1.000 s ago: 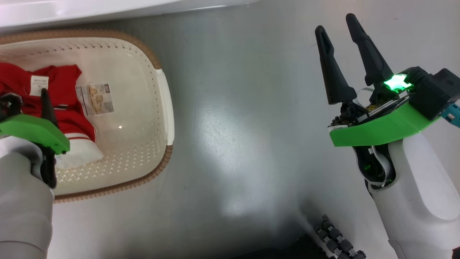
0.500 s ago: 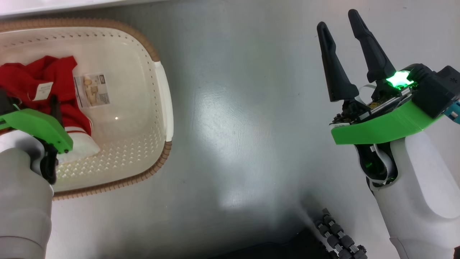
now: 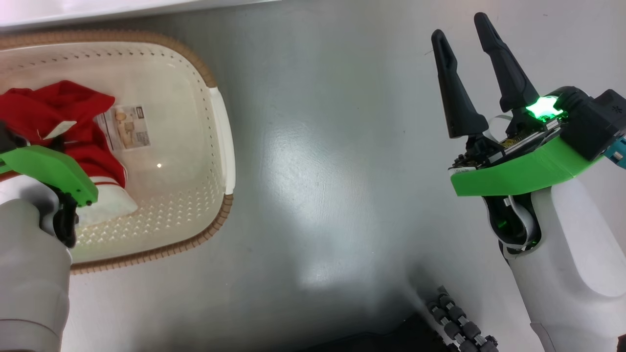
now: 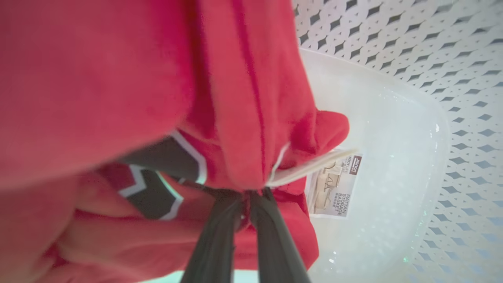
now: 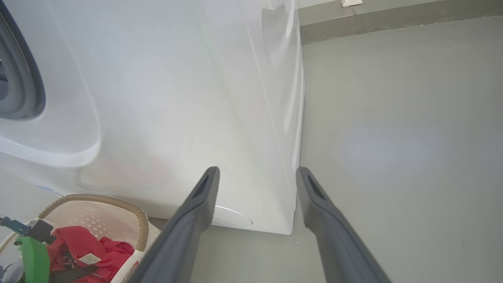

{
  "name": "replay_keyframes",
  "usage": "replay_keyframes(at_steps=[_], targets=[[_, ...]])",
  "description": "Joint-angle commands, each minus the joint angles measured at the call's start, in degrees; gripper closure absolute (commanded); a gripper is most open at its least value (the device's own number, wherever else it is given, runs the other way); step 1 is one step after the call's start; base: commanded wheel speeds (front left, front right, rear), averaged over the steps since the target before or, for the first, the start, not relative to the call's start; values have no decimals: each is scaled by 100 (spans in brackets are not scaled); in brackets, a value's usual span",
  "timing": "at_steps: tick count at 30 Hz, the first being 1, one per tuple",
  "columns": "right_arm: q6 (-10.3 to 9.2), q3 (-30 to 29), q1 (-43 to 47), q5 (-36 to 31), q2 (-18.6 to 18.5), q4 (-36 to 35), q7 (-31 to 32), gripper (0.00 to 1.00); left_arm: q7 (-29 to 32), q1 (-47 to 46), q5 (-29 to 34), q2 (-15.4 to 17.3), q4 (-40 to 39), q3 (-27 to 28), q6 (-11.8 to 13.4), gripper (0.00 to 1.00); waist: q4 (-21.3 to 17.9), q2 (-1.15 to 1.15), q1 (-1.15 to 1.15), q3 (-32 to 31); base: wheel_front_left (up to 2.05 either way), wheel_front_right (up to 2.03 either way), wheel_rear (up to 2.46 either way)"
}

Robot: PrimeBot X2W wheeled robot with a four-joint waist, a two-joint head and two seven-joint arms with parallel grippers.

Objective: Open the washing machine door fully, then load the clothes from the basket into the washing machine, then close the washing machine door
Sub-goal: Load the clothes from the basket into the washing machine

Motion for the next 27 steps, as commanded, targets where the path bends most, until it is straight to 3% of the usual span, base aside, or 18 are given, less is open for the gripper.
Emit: replay_keyframes(at_steps=[1, 10, 27], targets=[[9, 88, 167, -37, 33, -114, -27, 0, -83, 268, -54, 247, -16, 61, 55, 100, 11, 0, 0, -32, 0, 0, 0], [9, 106, 178, -16, 40, -49, -27, 0, -352, 448, -173, 197, -15, 37, -87, 100, 63, 0, 0, -366, 0, 0, 0], [9, 159, 442, 90, 49, 256, -27, 0, -1013, 1278, -557, -61, -250, -309, -268, 100, 259, 0, 0, -1705, 0, 0, 0]])
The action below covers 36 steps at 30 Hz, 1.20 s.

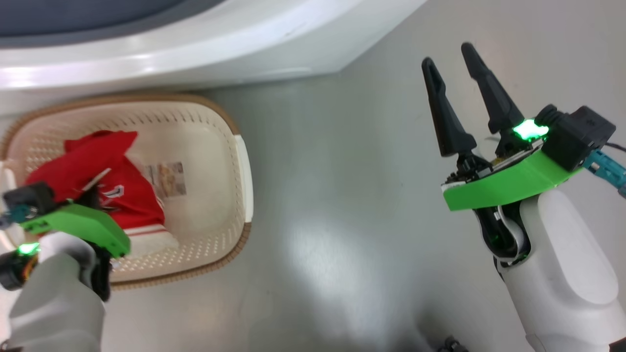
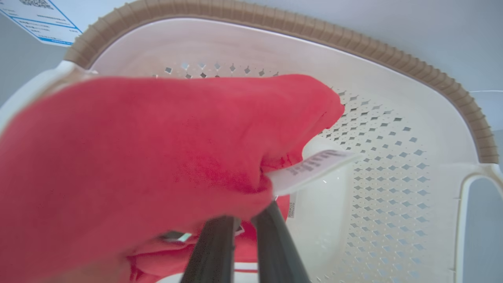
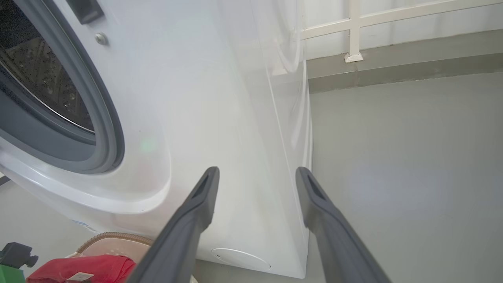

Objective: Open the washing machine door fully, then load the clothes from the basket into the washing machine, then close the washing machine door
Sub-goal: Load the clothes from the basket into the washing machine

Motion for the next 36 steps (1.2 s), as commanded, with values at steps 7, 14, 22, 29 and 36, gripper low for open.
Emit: replay_keyframes(at_steps=[7, 14, 22, 29, 36], targets=[[9, 100, 467, 88, -56, 33, -27, 0, -151, 744, -335, 123, -503, -465, -16, 100, 246, 0, 0, -950, 0, 0, 0], [9, 142, 708, 114, -121, 170, -27, 0, -175, 1196, -748, 166, -974, -955, -17, 100, 375, 0, 0, -1590, 0, 0, 0], [9, 127, 1017, 151, -183, 307, -27, 0, -178, 1713, -1004, 279, -1827, -1204, -17, 100, 498, 0, 0, -2237, 0, 0, 0], [9, 95, 1346, 169, -242, 409, -27, 0, -179, 2264, -1029, 312, -2618, -1231, -17, 100, 633, 0, 0, -2814, 0, 0, 0], [9, 47, 1627, 177, -270, 470, -27, 0, -179, 2736, -806, 292, -3504, -1085, -17, 100, 760, 0, 0, -3300, 0, 0, 0]])
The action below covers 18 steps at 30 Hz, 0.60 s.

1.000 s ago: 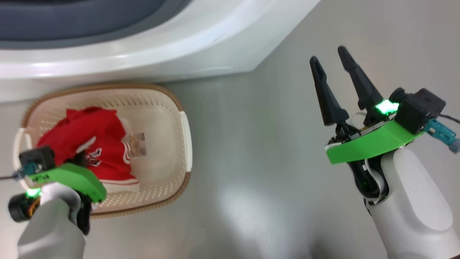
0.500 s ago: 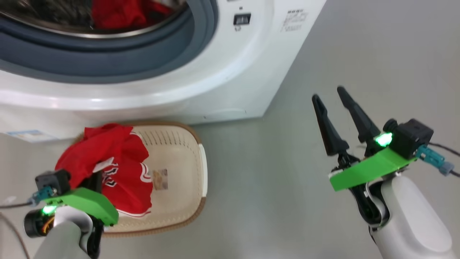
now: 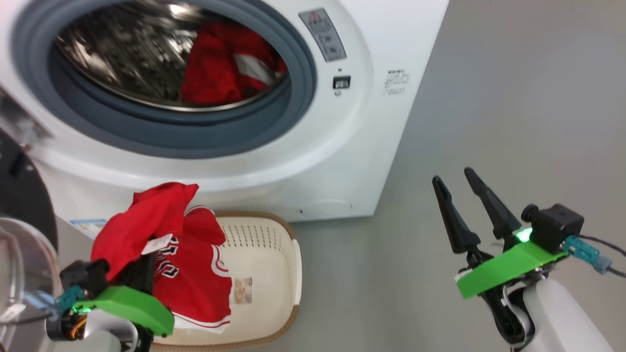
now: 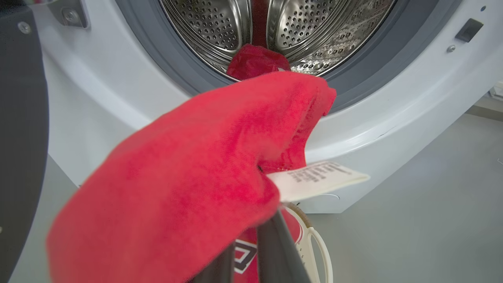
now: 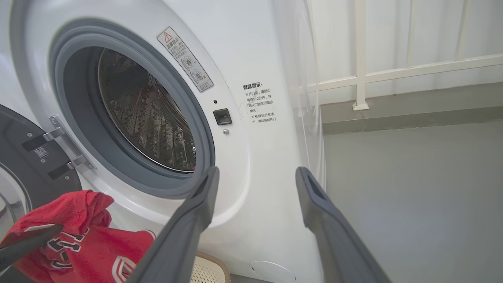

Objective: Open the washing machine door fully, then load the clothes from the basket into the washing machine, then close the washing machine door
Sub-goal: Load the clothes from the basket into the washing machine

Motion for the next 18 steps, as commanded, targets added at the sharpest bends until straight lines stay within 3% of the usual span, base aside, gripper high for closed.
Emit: replay_keyframes(at_steps=[1, 18], targets=[[9, 82, 95, 22, -29, -113, -27, 0, -69, 47, 78, 181, -214, 225, -12, 100, 153, 0, 0, -348, 0, 0, 0], [9, -119, 583, 47, -47, -123, -27, 0, -70, 1399, 575, 100, -2644, 561, 378, 100, 283, 0, 0, -964, 0, 0, 0]])
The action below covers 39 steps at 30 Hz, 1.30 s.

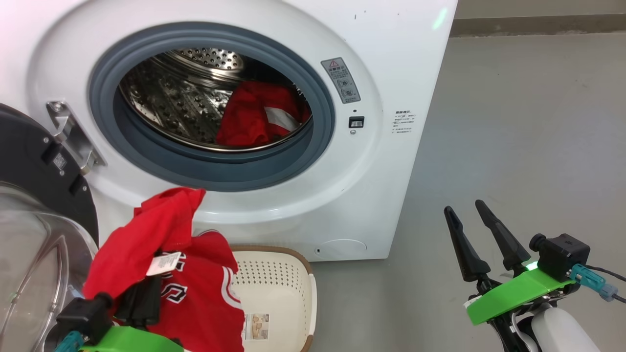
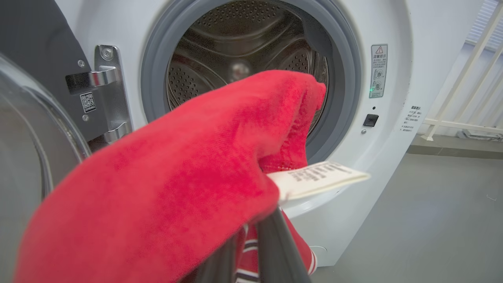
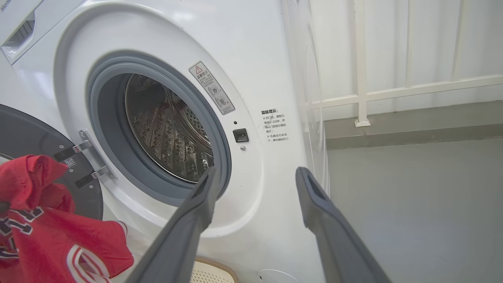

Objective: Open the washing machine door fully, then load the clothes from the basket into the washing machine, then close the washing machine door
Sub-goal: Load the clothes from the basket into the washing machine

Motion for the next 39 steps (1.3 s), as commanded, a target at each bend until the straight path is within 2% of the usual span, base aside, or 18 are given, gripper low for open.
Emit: replay_keyframes(at_steps=[1, 7, 24, 31, 39], targets=[[9, 91, -25, 36, -51, -163, -27, 0, -70, -48, 41, 131, -354, 229, 99, 100, 12, 0, 0, 2, 0, 0, 0], [9, 86, -29, 32, -84, -162, -27, 0, -45, 158, 32, 81, -718, 194, 218, 100, -1, 0, 0, -2, 0, 0, 0], [9, 107, -67, 15, -119, -176, -27, 0, 50, 129, 2, 120, -957, 142, 321, 100, -21, 0, 0, 65, 0, 0, 0], [9, 105, -116, -5, -172, -205, -27, 0, 24, -448, 58, 63, -943, 64, 266, 100, -27, 0, 0, 184, 0, 0, 0], [9, 143, -268, -160, -209, -321, -27, 0, 102, -1357, 112, 64, -687, 51, 269, 100, -211, 0, 0, 490, 0, 0, 0]])
